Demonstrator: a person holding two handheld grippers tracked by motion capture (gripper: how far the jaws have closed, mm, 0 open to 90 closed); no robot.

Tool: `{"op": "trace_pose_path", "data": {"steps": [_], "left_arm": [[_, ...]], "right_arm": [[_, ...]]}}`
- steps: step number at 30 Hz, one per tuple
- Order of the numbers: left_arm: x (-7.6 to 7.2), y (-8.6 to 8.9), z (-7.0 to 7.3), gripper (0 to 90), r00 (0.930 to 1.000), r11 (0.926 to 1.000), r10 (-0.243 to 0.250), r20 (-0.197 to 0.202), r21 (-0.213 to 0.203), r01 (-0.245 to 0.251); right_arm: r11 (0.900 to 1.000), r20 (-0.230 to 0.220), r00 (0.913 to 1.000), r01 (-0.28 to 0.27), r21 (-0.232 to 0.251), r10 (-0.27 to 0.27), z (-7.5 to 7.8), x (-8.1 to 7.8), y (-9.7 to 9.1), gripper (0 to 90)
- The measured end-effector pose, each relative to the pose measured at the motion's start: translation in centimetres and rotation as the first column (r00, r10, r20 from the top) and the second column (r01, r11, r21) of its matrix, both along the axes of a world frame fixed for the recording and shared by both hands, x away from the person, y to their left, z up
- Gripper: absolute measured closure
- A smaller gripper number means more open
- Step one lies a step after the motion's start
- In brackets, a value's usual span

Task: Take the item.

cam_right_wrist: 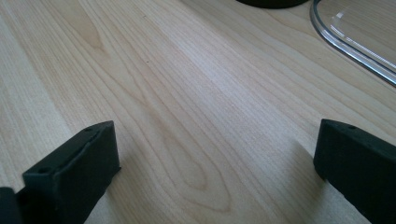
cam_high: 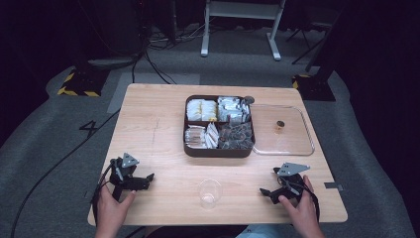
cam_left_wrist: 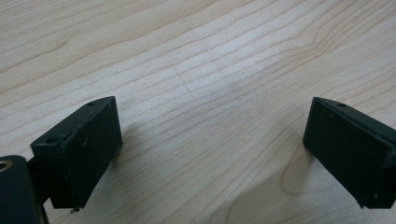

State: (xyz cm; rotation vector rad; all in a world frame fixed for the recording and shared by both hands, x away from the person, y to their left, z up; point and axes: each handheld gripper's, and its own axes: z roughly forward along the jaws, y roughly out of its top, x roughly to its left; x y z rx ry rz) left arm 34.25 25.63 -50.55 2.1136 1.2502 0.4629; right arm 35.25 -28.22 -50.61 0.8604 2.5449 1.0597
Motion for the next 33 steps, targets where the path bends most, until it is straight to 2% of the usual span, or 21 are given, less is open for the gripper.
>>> {"op": "trace_pose_path", "data": {"steps": [6, 17, 20, 24, 26, 28, 29, 30, 31, 32, 33], "left_arm": [[0.0, 0.0, 0.0, 4.7, 1.0, 1.0, 0.0, 0.0, 0.0, 0.0], [0.1, -0.2, 0.0, 1.0, 0.9999, 1.0, -0.001, -0.014, 0.009, 0.001], [-0.1, -0.6, 0.0, 0.2, 0.9991, 0.9992, 0.039, -0.014, 0.005, -0.039], [-0.1, -0.6, 0.0, 0.3, 0.9988, 0.9989, 0.048, -0.014, 0.002, -0.048], [-0.1, -0.6, 0.0, 3.5, 0.9977, 0.9977, 0.068, -0.001, -0.004, -0.068], [-0.2, -0.6, 0.1, 14.3, 0.9973, 0.9973, 0.074, 0.003, -0.003, -0.074], [-0.4, -0.9, 0.6, 21.1, 0.9963, 0.9962, 0.086, 0.0, 0.011, -0.086], [-0.6, -1.1, 1.0, 24.6, 0.9974, 0.9963, 0.072, -0.009, 0.049, -0.071], [-0.8, -1.3, 1.4, 26.1, 0.998, 0.9958, 0.063, -0.004, 0.067, -0.063], [-0.8, -1.3, 1.4, 27.4, 0.998, 0.9958, 0.063, -0.004, 0.067, -0.063], [-1.3, -1.7, 2.2, 29.1, 0.9979, 0.9974, 0.065, 0.005, 0.031, -0.065]], "right_arm": [[0.9996, -0.003, 0.9996, 0.029, 0.002, -0.029, 0.0, -0.1, 0.2, 0.5], [0.9996, -0.003, 0.9996, 0.029, 0.001, -0.029, 0.0, 0.0, 0.2, 0.4], [0.9996, -0.003, 0.9996, 0.03, 0.001, -0.03, 0.0, 0.0, 0.2, 0.4], [0.9995, -0.003, 0.9995, 0.03, 0.002, -0.03, 0.0, -0.1, 0.2, 0.5], [0.9996, -0.002, 0.9996, 0.03, 0.001, -0.03, 0.0, 0.0, 0.2, 0.5], [0.9995, -0.003, 0.9995, 0.031, 0.001, -0.031, 0.0, -0.1, 0.2, 0.4], [0.9995, -0.003, 0.9995, 0.032, 0.002, -0.032, 0.0, -0.1, 0.2, 0.5], [0.9995, -0.002, 0.9995, 0.032, 0.001, -0.032, 0.0, -0.1, 0.2, 0.4], [0.9995, -0.002, 0.9995, 0.032, 0.001, -0.032, 0.0, -0.1, 0.2, 0.4], [0.9995, -0.002, 0.9995, 0.032, 0.001, -0.032, 0.0, -0.1, 0.2, 0.4], [0.9995, -0.002, 0.9995, 0.032, 0.001, -0.032, 0.0, -0.1, 0.2, 0.4]]}}
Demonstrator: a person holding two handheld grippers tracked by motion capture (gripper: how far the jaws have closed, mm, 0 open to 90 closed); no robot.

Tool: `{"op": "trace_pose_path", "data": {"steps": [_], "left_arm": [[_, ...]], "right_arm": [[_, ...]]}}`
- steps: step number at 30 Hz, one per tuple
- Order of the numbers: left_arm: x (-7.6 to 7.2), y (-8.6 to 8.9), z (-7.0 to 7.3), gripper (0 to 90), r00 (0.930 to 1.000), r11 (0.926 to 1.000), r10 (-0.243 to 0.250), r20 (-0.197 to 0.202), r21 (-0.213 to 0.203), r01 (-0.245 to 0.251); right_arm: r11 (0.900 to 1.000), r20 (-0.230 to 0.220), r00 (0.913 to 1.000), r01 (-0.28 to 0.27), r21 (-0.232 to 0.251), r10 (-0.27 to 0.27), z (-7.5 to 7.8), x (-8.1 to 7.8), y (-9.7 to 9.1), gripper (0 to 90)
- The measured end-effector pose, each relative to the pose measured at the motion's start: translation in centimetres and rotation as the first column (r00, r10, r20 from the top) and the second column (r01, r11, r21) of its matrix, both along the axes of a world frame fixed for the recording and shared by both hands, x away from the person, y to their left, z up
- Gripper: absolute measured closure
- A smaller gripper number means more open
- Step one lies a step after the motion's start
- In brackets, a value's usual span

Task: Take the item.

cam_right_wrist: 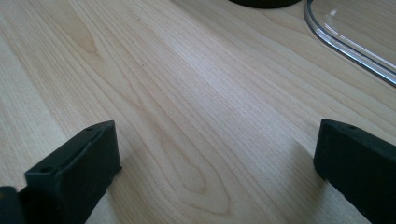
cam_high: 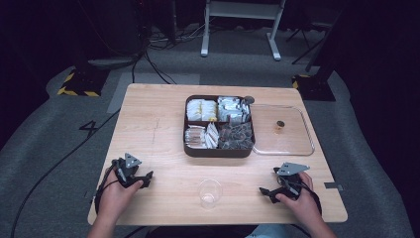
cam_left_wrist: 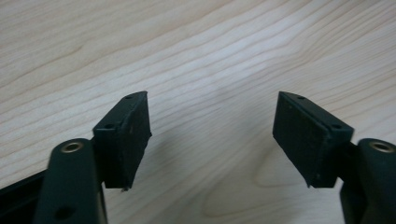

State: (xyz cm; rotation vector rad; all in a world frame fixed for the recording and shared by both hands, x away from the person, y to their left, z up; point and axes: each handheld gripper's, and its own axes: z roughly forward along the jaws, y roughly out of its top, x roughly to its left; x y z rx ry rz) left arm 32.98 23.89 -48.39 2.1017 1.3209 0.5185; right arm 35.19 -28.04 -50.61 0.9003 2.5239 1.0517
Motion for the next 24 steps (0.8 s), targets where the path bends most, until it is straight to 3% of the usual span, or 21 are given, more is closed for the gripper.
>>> {"op": "trace_pose_path", "data": {"steps": [5, 6, 8, 11, 16, 24], "left_arm": [[-0.6, -1.3, 1.9, 32.1, 0.9993, 0.9994, -0.002, 0.039, -0.034, 0.003], [-0.7, -2.3, 3.1, 32.1, 0.9979, 0.9989, -0.01, 0.064, -0.045, 0.013], [-0.7, -2.6, 3.4, 30.2, 0.9973, 0.9985, -0.011, 0.072, -0.053, 0.015], [-0.2, -4.0, 5.0, 27.3, 0.9953, 0.9969, -0.015, 0.095, -0.076, 0.022], [0.8, -5.8, 7.0, 32.1, 0.9935, 0.9927, -0.031, 0.11, -0.113, 0.044], [3.0, -7.7, 8.5, 33.1, 0.9917, 0.9831, -0.043, 0.121, -0.171, 0.064]], "right_arm": [[1.0, 0.0, 1.0, 0.002, 0.0, -0.002, 0.0, 0.0, 0.0, 0.4], [1.0, -0.001, 1.0, 0.004, 0.0, -0.004, 0.0, -0.1, 0.0, 0.5], [0.9999, 0.0, 0.9999, 0.012, -0.001, -0.012, 0.0, -0.2, 0.1, 0.4], [0.9999, 0.001, 0.9999, 0.014, -0.001, -0.014, 0.0, -0.2, 0.1, 0.5], [0.9998, 0.001, 0.9998, 0.017, 0.0, -0.017, 0.0, -0.2, 0.1, 0.4], [0.9998, 0.002, 0.9998, 0.018, -0.001, -0.018, 0.0, -0.1, 0.6, 0.2]]}}
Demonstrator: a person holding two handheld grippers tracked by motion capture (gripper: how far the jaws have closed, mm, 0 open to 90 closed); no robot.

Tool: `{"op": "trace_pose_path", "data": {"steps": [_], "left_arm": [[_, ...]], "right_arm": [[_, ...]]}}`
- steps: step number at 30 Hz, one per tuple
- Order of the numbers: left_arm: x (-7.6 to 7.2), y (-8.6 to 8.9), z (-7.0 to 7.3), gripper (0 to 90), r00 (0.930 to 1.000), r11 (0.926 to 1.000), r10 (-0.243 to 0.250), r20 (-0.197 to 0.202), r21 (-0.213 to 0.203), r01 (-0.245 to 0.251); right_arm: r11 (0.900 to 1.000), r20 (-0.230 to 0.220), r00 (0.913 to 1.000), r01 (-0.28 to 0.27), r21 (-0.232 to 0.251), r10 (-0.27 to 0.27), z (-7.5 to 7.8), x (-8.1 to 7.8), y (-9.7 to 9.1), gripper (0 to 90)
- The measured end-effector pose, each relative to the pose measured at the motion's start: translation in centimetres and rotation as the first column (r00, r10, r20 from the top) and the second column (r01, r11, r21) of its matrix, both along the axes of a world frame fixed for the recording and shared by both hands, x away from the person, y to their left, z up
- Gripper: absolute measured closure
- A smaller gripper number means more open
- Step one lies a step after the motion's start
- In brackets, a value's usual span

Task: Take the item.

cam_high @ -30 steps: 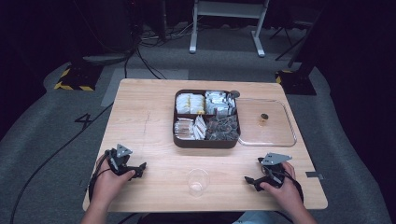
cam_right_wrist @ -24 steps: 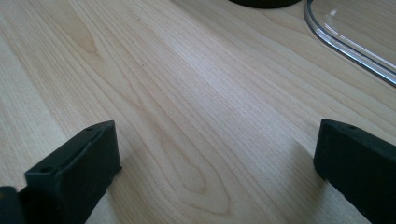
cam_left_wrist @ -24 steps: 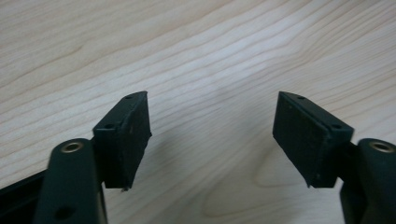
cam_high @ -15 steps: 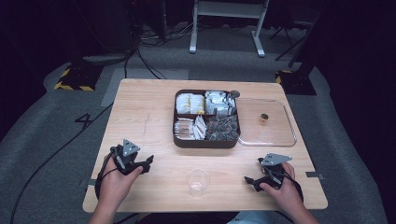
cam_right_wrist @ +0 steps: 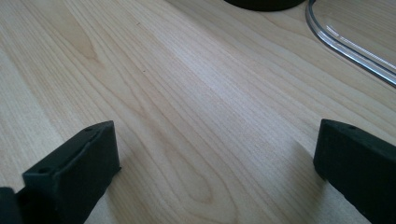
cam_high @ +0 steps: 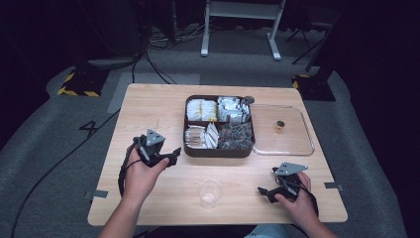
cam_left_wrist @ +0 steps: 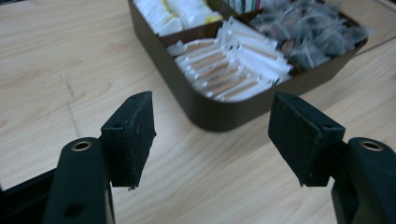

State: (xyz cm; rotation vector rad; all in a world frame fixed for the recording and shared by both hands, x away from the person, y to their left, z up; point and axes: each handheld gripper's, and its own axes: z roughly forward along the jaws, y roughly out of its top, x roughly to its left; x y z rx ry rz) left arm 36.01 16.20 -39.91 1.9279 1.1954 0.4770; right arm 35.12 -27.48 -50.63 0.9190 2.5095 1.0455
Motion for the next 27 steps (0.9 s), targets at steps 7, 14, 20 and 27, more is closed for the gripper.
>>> {"op": "trace_pose_path", "data": {"steps": [7, 14, 20, 27], "left_arm": [[3.3, -1.8, 0.8, 34.1, 0.9997, 0.9986, -0.023, -0.012, -0.047, 0.023], [5.4, -3.1, 1.9, 33.0, 0.9994, 0.9997, -0.009, 0.034, -0.022, 0.01], [7.5, -4.1, 2.9, 33.0, 0.9981, 0.9999, -0.011, 0.06, -0.008, 0.012], [10.6, -5.0, 3.4, 33.1, 0.9966, 0.9997, -0.012, 0.081, 0.02, 0.011]], "right_arm": [[0.9994, 0.0, 0.9994, -0.035, -0.001, 0.035, 0.0, 0.4, 0.0, 0.2], [0.9995, 0.0, 0.9995, -0.031, -0.001, 0.031, 0.0, 0.4, 0.1, 0.2], [0.9996, 0.0, 0.9996, -0.029, 0.0, 0.029, 0.0, 0.4, 0.1, 0.2], [0.9996, 0.0, 0.9996, -0.028, -0.001, 0.028, 0.0, 0.4, 0.1, 0.2]]}}
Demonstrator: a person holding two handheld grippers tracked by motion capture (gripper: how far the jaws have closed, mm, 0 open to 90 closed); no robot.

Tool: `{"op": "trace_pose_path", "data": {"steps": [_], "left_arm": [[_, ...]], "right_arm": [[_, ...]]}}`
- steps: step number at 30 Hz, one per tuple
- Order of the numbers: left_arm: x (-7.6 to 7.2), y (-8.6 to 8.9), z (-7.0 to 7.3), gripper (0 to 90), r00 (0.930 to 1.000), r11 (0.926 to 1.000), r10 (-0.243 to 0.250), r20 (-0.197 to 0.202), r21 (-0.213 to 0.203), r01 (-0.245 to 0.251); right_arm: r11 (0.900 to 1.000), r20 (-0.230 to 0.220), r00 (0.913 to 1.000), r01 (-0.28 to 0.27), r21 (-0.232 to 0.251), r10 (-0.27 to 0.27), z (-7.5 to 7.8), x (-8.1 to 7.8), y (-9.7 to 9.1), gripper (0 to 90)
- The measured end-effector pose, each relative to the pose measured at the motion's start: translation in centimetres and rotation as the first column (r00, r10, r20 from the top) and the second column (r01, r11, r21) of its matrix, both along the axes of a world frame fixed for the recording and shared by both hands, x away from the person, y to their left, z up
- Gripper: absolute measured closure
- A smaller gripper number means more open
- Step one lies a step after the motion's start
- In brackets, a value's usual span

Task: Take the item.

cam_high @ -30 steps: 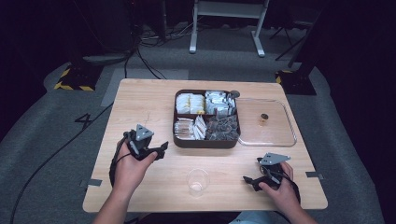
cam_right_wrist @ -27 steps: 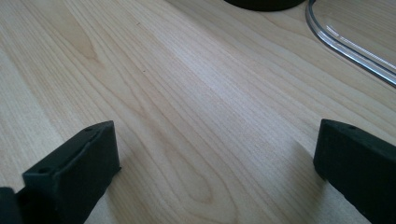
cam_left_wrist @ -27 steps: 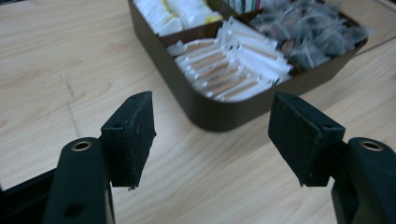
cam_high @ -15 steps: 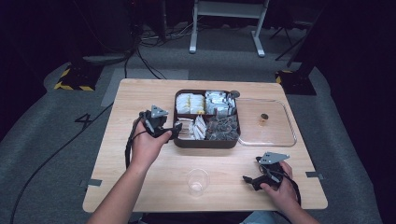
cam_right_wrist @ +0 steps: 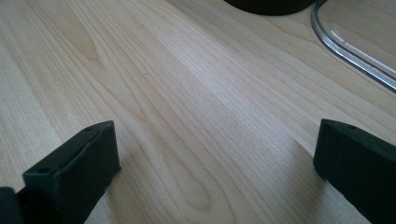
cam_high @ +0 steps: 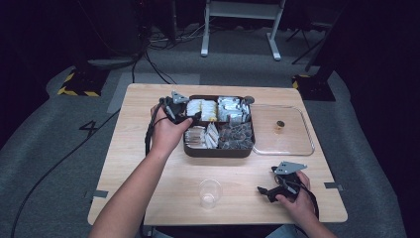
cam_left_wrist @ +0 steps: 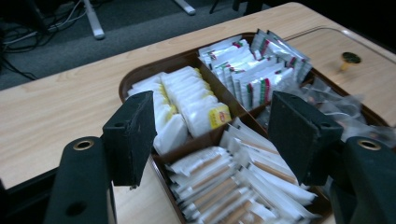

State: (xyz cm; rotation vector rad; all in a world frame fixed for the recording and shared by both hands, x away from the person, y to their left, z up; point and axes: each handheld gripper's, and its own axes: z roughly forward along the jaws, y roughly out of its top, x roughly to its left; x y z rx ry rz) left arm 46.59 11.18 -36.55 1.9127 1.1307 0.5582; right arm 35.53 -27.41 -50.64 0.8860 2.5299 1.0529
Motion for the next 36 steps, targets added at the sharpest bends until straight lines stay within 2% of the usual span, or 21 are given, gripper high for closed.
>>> {"op": "trace_pose_path", "data": {"steps": [3, 4, 8, 14, 19, 23, 25, 28, 29, 30, 32, 36], "left_arm": [[0.7, -0.3, -0.1, 33.1, 1.0, 1.0, 0.005, -0.002, 0.002, -0.005], [1.6, -0.9, -0.2, 33.1, 0.9999, 1.0, 0.007, -0.013, 0.005, -0.007], [3.1, -2.0, -0.7, 33.8, 0.9993, 0.9998, 0.02, -0.03, 0.006, -0.02], [4.8, -3.1, -1.7, 34.5, 0.9979, 0.9996, 0.028, -0.058, -0.009, -0.028], [7.1, -3.4, -3.3, 36.3, 0.9969, 0.9995, 0.029, -0.074, 0.01, -0.028], [8.1, -3.8, -4.2, 38.6, 0.9948, 0.9992, 0.02, -0.1, 0.037, -0.017], [8.4, -4.1, -4.7, 39.9, 0.9913, 0.9997, 0.017, -0.131, 0.019, -0.014], [8.7, -4.4, -5.3, 47.1, 0.983, 0.9995, 0.004, -0.183, -0.032, -0.01], [8.7, -4.4, -5.3, 48.9, 0.983, 0.9995, 0.004, -0.183, -0.032, -0.01], [8.9, -4.6, -5.7, 50.0, 0.979, 0.9996, 0.013, -0.203, -0.021, -0.018], [9.2, -4.8, -6.1, 54.1, 0.9754, 0.9999, 0.017, -0.22, 0.0, -0.017], [9.6, -5.0, -6.7, 54.6, 0.9715, 0.9997, 0.023, -0.236, 0.013, -0.021]], "right_arm": [[1.0, -0.001, 1.0, 0.0, 0.0, 0.0, 0.0, 0.0, 0.0, 0.2], [1.0, -0.001, 1.0, 0.0, 0.0, 0.0, 0.0, 0.0, 0.0, 0.2], [1.0, -0.001, 1.0, 0.0, 0.001, 0.0, 0.0, 0.0, 0.0, 0.2], [1.0, -0.002, 1.0, 0.0, 0.001, 0.0, 0.0, 0.0, 0.0, 0.2], [1.0, -0.004, 1.0, 0.003, 0.003, -0.003, 0.0, 0.0, 0.0, 0.3], [1.0, -0.003, 1.0, 0.002, 0.003, -0.002, 0.0, 0.0, 0.0, 0.3], [1.0, -0.002, 1.0, 0.002, 0.003, -0.002, 0.0, 0.0, 0.0, 0.3], [1.0, -0.002, 1.0, 0.002, 0.003, -0.002, 0.0, 0.0, 0.0, 0.3], [1.0, -0.002, 1.0, 0.002, 0.003, -0.002, 0.0, 0.0, 0.0, 0.3], [1.0, -0.002, 1.0, 0.002, 0.003, -0.002, 0.0, 0.0, 0.0, 0.3], [1.0, -0.002, 1.0, 0.0, 0.004, 0.0, 0.0, 0.0, 0.0, 0.4], [1.0, -0.002, 1.0, 0.0, 0.004, 0.0, 0.0, 0.0, 0.0, 0.5]]}}
